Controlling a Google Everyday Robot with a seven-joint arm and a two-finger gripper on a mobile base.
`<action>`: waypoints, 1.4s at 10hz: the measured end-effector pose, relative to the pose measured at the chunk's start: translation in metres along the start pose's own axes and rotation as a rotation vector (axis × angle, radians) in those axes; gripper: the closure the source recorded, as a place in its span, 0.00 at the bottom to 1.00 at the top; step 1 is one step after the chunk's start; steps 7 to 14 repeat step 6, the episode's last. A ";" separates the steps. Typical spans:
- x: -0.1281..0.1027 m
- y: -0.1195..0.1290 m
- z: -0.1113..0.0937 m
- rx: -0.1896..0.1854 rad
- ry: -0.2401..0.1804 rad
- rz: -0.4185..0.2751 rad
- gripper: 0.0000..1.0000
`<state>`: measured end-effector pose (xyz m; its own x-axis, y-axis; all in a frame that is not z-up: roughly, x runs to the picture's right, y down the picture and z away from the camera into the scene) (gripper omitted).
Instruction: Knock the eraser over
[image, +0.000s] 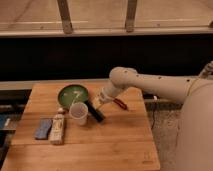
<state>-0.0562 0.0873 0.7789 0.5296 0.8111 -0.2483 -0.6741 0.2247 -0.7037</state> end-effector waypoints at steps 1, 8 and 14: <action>-0.003 -0.002 -0.005 0.015 -0.012 0.008 1.00; 0.014 -0.020 -0.045 0.079 -0.087 0.058 0.94; 0.014 -0.020 -0.045 0.079 -0.087 0.058 0.94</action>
